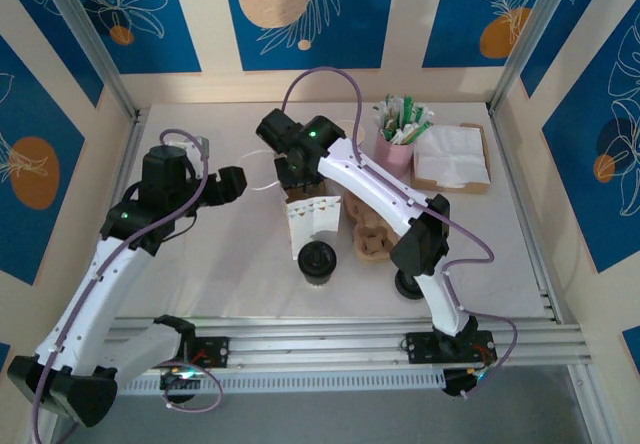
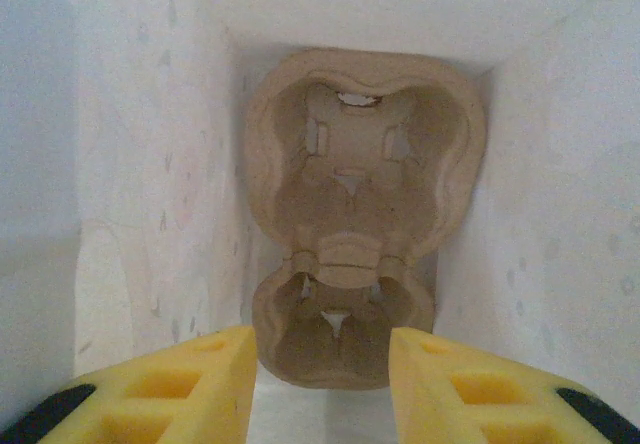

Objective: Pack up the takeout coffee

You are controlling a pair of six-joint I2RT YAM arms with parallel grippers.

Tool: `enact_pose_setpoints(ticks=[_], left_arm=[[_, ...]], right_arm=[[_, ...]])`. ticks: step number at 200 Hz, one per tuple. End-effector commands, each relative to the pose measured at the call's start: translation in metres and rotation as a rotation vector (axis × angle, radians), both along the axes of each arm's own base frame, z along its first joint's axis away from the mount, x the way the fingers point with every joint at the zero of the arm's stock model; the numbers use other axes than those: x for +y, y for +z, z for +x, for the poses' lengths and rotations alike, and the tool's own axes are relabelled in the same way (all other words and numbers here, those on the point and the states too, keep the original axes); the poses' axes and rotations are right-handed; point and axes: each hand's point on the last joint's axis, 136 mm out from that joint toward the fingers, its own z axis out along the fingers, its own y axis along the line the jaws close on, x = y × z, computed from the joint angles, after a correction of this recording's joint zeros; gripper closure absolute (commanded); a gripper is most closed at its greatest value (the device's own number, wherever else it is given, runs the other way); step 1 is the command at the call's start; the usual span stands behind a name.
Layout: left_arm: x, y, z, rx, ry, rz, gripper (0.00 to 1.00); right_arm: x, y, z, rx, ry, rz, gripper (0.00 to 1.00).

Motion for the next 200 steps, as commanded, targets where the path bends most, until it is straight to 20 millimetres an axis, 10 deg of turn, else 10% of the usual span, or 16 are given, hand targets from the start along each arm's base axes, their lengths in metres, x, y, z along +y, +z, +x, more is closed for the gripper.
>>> enact_pose_setpoints(ticks=[1, 200], left_arm=[[0.002, 0.000, -0.006, 0.001, -0.002, -0.010, 0.20], [-0.001, -0.017, -0.013, 0.038, -0.008, -0.049, 0.27]], right_arm=[[-0.002, 0.007, -0.001, -0.022, 0.013, -0.001, 0.59], [0.002, 0.020, 0.006, -0.096, 0.048, 0.022, 0.59]])
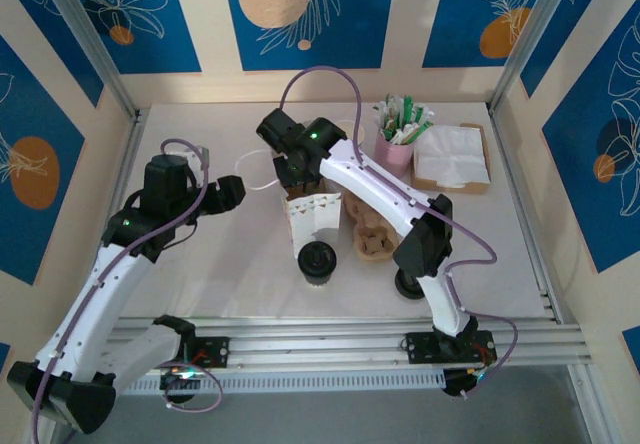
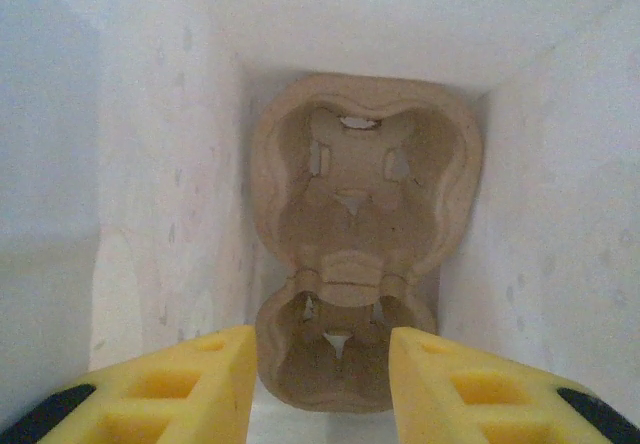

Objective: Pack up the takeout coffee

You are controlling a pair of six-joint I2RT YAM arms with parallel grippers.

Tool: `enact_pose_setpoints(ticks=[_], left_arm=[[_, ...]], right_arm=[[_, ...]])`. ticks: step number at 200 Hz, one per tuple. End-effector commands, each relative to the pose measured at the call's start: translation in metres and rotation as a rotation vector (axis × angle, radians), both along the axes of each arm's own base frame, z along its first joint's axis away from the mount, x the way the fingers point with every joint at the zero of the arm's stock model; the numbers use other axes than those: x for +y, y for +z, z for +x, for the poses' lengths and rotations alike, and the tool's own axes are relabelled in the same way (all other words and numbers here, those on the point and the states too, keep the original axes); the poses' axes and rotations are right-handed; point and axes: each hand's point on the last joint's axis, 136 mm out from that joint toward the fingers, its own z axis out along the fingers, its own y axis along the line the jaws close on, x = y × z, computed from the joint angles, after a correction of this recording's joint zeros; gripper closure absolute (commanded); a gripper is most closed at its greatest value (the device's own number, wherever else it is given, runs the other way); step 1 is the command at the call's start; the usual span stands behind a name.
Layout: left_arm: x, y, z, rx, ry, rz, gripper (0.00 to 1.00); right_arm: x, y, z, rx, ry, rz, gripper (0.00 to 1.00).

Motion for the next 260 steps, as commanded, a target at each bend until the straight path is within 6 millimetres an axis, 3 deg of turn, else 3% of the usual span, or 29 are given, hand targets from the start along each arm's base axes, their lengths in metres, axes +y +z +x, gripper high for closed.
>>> enact_pose_setpoints(ticks=[1, 50, 128, 165, 201, 238, 260], left_arm=[[-0.002, 0.001, -0.002, -0.003, -0.013, -0.031, 0.27], [-0.006, -0.002, -0.003, 0.006, -0.028, -0.046, 0.32], [-0.007, -0.008, -0.006, 0.015, -0.035, -0.057, 0.43], [-0.009, -0.008, -0.005, 0.013, -0.033, -0.071, 0.43], [-0.007, 0.003, -0.002, -0.019, -0.017, -0.074, 0.32], [-0.006, 0.017, 0.001, -0.063, -0.008, -0.091, 0.30], [-0.006, 0.020, 0.002, -0.070, -0.005, -0.092, 0.28]], right_arm=[[-0.002, 0.017, -0.001, -0.042, 0.010, 0.016, 0.59], [-0.001, 0.022, 0.003, -0.076, 0.015, 0.015, 0.61], [0.005, 0.037, 0.019, -0.178, 0.023, 0.051, 0.84], [0.009, 0.032, 0.025, -0.192, 0.030, 0.054, 0.91], [0.004, 0.023, 0.032, -0.202, 0.003, 0.027, 0.91], [0.005, 0.014, 0.036, -0.204, 0.013, 0.017, 0.88], [0.002, 0.020, 0.035, -0.212, 0.015, 0.004, 0.84]])
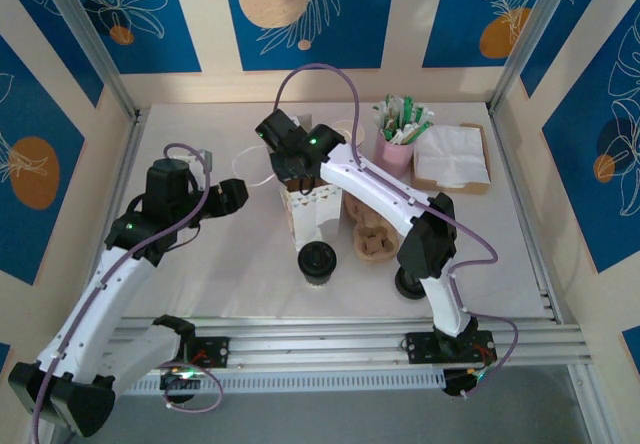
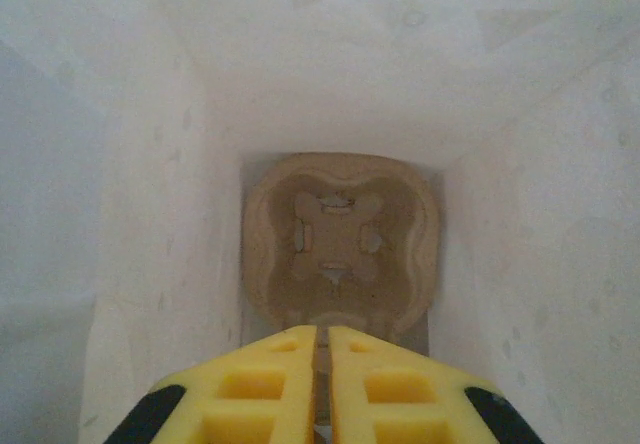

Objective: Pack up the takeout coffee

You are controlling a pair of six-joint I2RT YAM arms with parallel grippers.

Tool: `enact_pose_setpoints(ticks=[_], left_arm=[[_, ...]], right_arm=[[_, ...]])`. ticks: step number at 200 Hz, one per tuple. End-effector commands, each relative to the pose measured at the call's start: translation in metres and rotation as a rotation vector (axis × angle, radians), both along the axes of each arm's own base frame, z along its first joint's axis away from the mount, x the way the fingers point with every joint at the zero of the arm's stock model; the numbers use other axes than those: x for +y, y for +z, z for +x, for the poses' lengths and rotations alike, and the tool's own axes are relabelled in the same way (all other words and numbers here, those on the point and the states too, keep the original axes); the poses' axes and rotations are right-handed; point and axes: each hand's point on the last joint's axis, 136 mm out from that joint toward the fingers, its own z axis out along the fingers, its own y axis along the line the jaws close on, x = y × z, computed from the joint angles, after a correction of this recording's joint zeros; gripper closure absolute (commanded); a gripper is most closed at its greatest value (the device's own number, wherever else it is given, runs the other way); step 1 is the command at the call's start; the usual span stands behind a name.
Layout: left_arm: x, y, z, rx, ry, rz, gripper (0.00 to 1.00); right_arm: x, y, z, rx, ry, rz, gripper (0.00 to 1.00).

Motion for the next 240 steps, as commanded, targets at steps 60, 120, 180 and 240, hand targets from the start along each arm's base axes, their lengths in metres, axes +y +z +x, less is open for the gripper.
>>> enact_pose_setpoints(ticks=[60, 120, 180, 240], left_arm=[[0.008, 0.022, 0.006, -0.064, 0.047, -0.012, 0.27], [0.007, 0.022, 0.007, -0.060, 0.048, -0.014, 0.25], [0.008, 0.022, 0.007, -0.057, 0.054, -0.008, 0.24], [0.008, 0.017, 0.007, -0.040, 0.058, -0.012, 0.22]], right_arm=[[-0.007, 0.068, -0.009, -0.133, 0.027, 0.049, 0.67], [-0.003, 0.075, -0.008, -0.159, 0.056, 0.014, 0.57], [0.003, 0.047, 0.004, -0.101, 0.081, -0.018, 0.89], [-0.007, 0.023, 0.013, -0.044, 0.047, -0.021, 0.93]])
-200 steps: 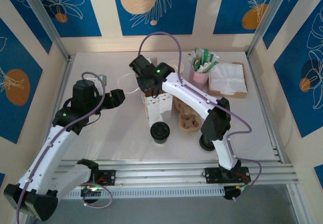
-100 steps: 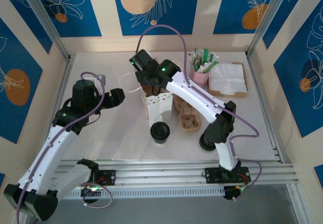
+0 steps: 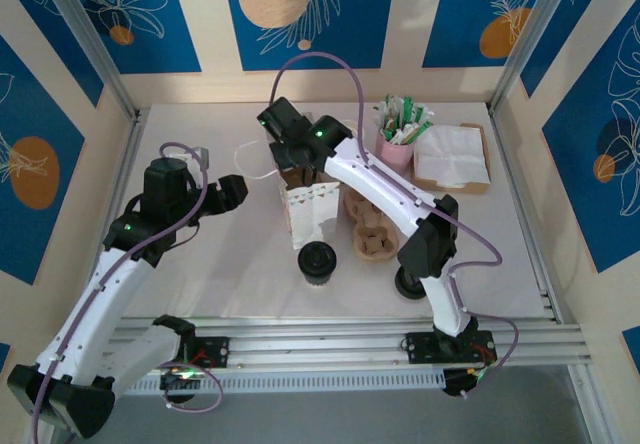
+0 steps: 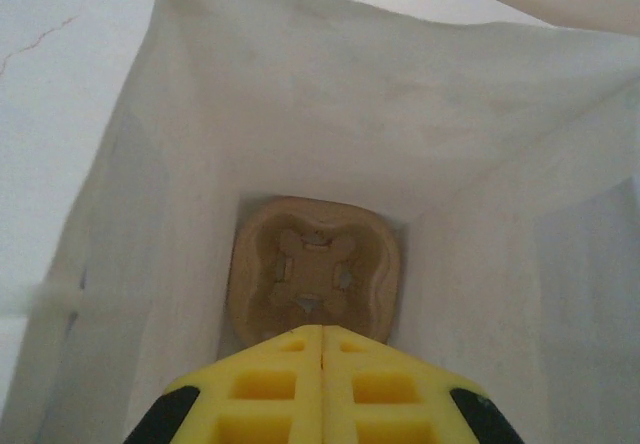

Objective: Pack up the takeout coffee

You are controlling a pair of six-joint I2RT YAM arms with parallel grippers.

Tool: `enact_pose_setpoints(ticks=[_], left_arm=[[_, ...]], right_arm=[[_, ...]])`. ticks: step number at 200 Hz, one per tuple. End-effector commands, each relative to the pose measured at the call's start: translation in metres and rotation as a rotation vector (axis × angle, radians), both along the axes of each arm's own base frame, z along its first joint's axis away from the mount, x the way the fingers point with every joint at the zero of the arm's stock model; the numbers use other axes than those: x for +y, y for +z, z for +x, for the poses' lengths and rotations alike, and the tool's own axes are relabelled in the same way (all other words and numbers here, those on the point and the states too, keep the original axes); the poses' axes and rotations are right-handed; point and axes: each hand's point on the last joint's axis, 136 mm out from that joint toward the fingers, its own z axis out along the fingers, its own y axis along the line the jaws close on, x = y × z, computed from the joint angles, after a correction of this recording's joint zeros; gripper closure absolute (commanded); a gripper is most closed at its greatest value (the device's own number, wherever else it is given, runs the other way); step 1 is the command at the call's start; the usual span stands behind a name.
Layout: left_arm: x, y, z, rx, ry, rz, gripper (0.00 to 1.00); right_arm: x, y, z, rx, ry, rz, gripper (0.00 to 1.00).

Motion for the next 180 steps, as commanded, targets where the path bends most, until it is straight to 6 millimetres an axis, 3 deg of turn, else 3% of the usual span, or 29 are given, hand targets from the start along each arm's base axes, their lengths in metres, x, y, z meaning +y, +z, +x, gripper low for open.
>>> enact_pose_setpoints(ticks=[1, 51, 110, 145, 180], left_arm=[[0.004, 0.010, 0.004, -0.019, 0.024, -0.007, 0.22], [0.005, 0.006, 0.007, -0.006, 0.030, 0.002, 0.22], [0.008, 0.009, 0.007, -0.017, 0.045, 0.012, 0.22], [0.009, 0.010, 0.007, -0.019, 0.052, 0.019, 0.22], [0.009, 0.008, 0.008, -0.013, 0.051, 0.019, 0.22]], right_arm=[[-0.004, -0.014, 0.001, 0.043, -0.013, 0.002, 0.93], [-0.002, -0.024, 0.004, 0.049, 0.007, -0.019, 0.95], [-0.003, 0.001, 0.000, -0.017, -0.018, -0.059, 0.94], [-0.002, -0.018, 0.002, 0.021, -0.030, -0.102, 1.00], [0.008, -0.034, 0.009, 0.027, 0.001, -0.100, 1.00]])
